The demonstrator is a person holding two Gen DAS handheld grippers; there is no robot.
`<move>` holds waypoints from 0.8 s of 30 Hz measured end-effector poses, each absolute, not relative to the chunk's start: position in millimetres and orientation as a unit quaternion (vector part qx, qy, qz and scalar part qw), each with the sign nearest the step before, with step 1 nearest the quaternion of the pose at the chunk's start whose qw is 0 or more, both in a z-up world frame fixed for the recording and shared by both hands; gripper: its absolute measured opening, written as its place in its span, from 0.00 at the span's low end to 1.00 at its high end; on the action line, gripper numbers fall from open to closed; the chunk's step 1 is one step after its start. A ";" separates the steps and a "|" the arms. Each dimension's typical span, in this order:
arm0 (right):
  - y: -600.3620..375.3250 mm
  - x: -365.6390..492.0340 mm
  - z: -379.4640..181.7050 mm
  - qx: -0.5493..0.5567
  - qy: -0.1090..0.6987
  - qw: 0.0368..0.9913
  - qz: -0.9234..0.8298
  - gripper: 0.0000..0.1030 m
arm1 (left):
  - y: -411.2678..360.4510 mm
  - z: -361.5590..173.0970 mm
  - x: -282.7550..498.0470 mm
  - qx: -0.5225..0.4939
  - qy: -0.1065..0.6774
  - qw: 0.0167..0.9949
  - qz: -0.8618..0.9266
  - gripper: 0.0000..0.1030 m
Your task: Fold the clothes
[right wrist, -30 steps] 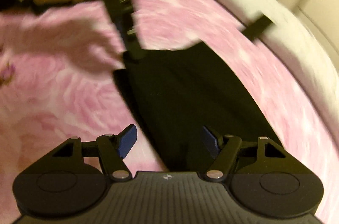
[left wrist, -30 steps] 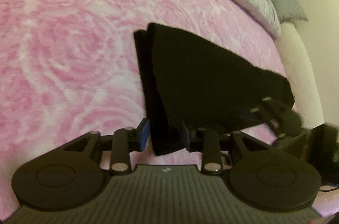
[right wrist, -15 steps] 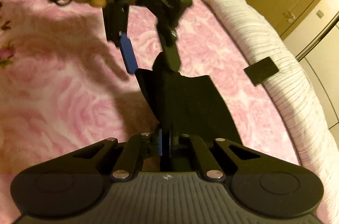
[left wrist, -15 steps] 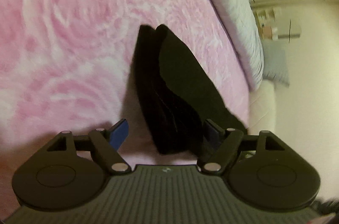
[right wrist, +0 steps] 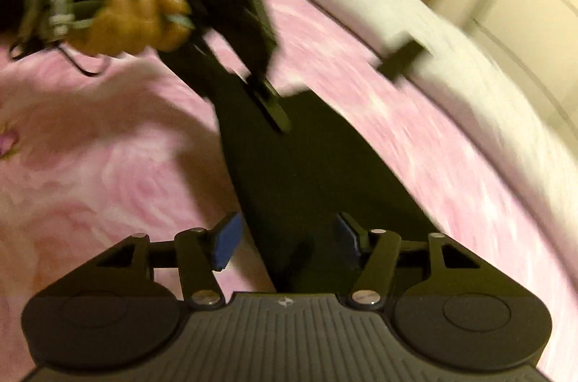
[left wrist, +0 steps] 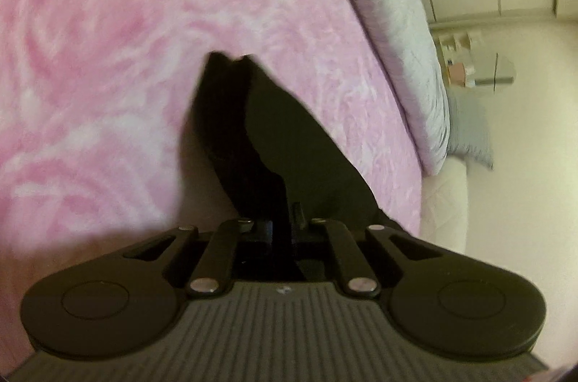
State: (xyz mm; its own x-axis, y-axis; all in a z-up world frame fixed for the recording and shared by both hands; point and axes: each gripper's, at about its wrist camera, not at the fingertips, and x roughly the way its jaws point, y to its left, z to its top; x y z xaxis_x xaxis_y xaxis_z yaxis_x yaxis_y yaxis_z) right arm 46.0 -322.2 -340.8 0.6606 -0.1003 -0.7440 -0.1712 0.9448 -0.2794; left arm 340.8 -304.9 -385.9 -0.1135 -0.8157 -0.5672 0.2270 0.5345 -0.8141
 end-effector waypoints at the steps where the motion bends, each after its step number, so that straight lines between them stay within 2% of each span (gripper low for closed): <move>1: -330.5 39.9 -339.2 -0.144 0.424 0.894 0.002 0.61 | -311.9 -373.4 340.4 -0.216 0.606 0.631 -0.432 0.04; 6: -364.0 -2.0 -324.9 -0.050 0.462 0.880 -0.098 0.69 | -369.1 -294.1 318.1 -0.070 0.530 0.668 -0.518 0.04; 14: -423.4 -83.5 -295.2 0.074 0.457 0.851 -0.247 0.74 | -463.8 -219.6 246.2 -0.035 0.486 0.636 -0.599 0.04; 18: -462.8 -127.3 -286.7 0.093 0.438 0.848 -0.284 0.79 | -508.2 -217.3 195.5 -0.016 0.487 0.627 -0.608 0.04; 24: -545.4 -195.4 -291.8 0.113 0.427 0.849 -0.289 0.82 | -553.2 -270.8 123.6 0.026 0.507 0.636 -0.581 0.04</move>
